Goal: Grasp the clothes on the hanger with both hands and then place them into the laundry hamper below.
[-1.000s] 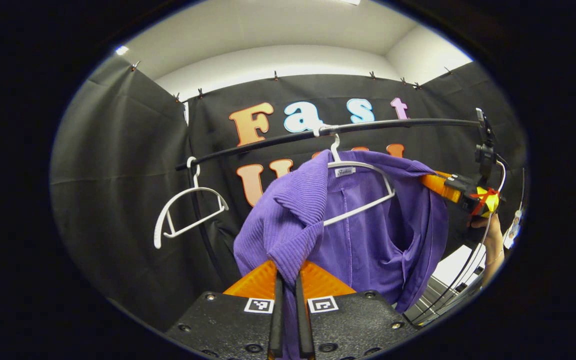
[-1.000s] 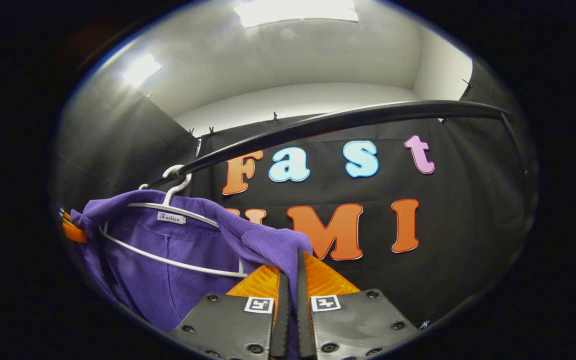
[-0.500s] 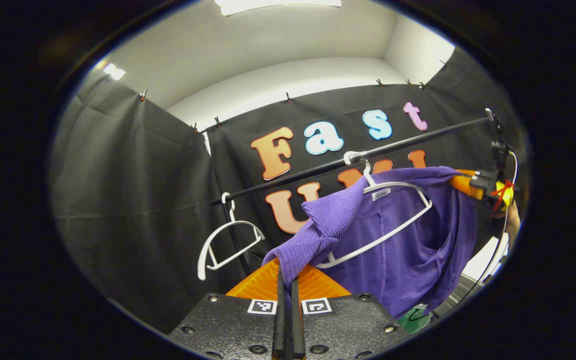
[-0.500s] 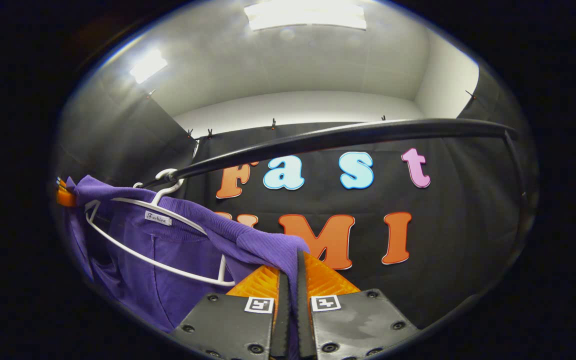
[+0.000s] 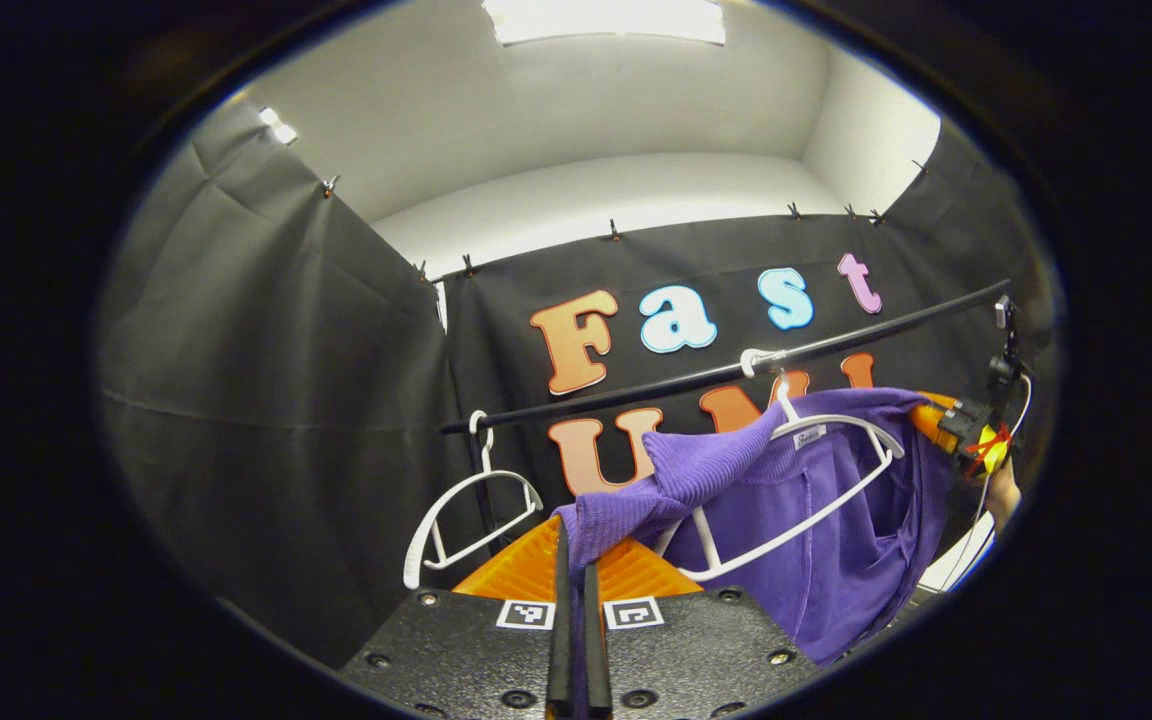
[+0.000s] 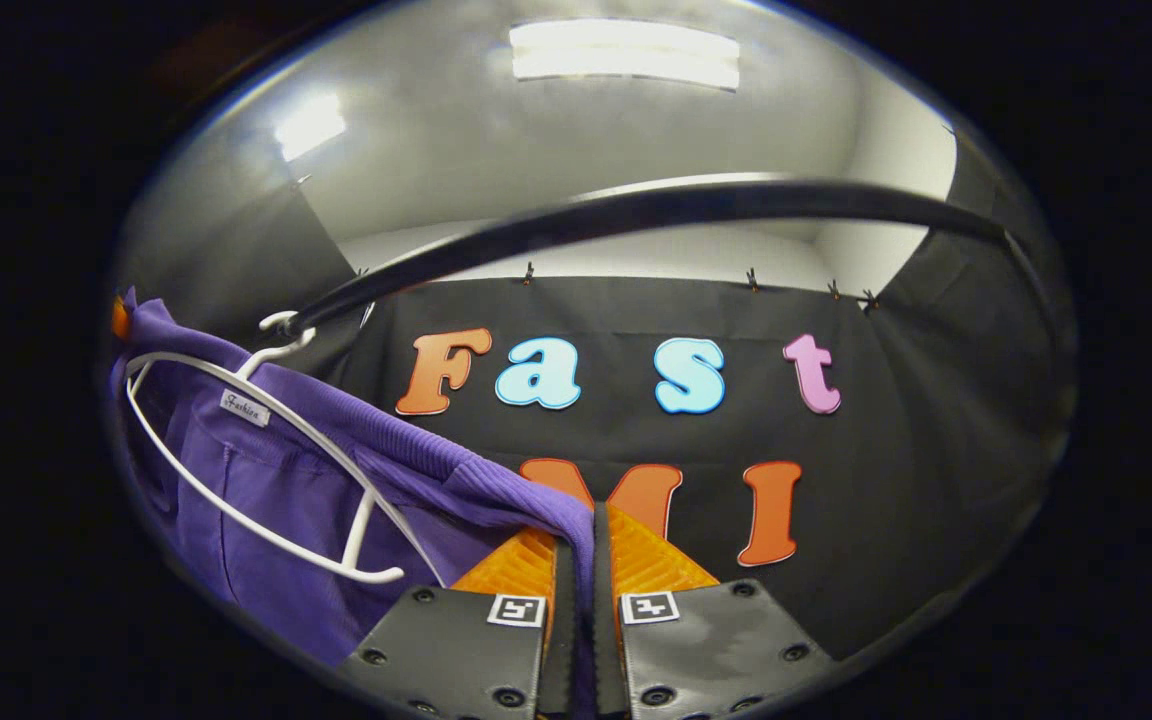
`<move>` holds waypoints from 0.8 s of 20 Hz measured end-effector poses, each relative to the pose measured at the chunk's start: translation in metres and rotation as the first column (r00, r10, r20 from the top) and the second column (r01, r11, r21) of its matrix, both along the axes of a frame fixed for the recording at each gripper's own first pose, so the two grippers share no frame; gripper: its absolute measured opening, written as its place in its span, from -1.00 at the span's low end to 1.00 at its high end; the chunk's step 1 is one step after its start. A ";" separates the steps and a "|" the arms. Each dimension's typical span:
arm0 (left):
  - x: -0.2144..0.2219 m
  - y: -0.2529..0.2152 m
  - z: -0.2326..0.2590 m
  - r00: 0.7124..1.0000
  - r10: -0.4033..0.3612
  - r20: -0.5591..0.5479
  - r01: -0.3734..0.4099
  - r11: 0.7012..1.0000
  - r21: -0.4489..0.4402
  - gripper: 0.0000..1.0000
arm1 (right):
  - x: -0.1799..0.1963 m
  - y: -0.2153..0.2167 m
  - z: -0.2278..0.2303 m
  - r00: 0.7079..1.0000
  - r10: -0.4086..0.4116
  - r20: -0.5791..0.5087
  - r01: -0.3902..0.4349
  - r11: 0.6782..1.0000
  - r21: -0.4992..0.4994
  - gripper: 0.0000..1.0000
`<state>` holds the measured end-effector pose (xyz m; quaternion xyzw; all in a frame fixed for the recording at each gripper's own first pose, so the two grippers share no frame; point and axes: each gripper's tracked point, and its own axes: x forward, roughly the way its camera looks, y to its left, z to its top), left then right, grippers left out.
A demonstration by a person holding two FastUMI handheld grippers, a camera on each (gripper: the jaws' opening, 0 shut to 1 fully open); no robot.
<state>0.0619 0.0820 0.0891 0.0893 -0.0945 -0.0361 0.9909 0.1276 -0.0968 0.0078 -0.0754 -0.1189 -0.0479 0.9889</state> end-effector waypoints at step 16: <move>0.039 0.012 -0.056 0.993 -0.019 -0.117 0.005 0.994 -0.113 -0.90 | 0.081 0.005 -0.100 0.920 0.362 -0.152 -0.308 0.905 0.292 -0.72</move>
